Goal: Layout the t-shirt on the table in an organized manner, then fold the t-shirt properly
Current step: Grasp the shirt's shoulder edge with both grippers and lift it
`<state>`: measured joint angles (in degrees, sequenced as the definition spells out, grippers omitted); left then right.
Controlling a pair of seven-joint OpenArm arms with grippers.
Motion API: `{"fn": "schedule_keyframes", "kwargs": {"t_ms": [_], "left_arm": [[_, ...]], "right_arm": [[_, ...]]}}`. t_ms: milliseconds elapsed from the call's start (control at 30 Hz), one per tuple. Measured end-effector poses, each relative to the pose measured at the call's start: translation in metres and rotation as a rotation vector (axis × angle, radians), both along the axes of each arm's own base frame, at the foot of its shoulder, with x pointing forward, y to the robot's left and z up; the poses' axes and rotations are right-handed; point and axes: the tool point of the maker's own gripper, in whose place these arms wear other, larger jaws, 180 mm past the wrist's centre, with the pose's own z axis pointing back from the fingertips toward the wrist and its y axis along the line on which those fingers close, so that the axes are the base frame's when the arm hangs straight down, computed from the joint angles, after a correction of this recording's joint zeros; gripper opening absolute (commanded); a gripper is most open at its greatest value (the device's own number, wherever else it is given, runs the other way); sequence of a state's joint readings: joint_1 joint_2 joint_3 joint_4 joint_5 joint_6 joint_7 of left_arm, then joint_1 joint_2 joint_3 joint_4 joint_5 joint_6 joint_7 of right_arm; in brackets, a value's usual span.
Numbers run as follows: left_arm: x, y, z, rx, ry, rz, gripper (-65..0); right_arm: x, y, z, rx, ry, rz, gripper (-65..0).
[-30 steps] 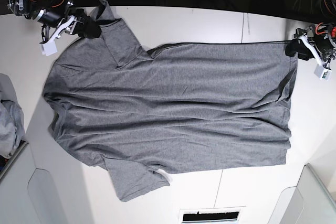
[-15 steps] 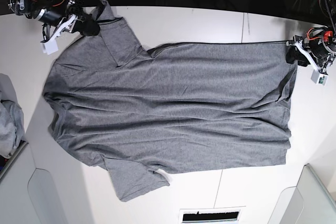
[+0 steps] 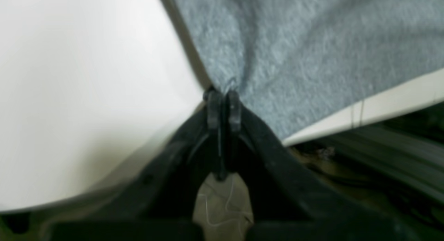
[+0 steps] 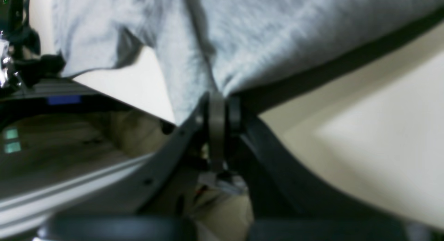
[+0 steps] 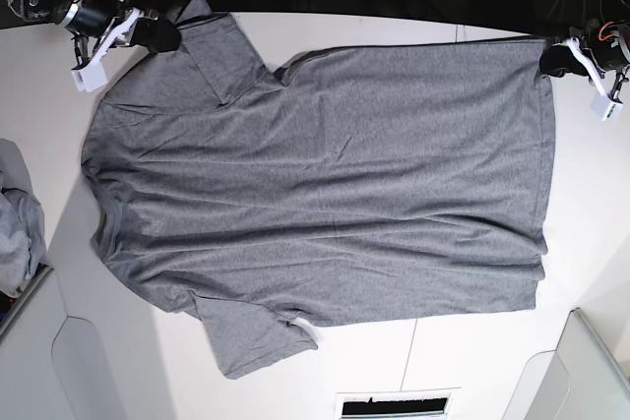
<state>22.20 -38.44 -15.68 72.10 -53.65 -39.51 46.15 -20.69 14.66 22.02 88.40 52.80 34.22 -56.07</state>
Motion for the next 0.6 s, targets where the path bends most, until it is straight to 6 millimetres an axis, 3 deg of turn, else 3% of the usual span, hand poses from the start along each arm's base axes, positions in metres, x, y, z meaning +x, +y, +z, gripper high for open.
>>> {"fn": "schedule_keyframes", "kwargs": {"t_ms": [200,333,600], "left_arm": [[0.008,-0.011,0.035,-0.036,-0.074,-0.048,-65.0],[-0.002,-0.016,0.044,-0.042,-0.067,-0.071,-65.0],[0.001,0.015,0.081,-0.071,-0.137,0.056,-65.0]], "right_arm": [[-0.001,-0.004,0.033,-0.067,-0.094,0.050,-65.0],[-0.008,-0.012,0.047,-0.102,-0.121,0.043,-65.0],[-0.015,-0.039,0.070,-0.148,-0.161,-0.026,-65.0]]}}
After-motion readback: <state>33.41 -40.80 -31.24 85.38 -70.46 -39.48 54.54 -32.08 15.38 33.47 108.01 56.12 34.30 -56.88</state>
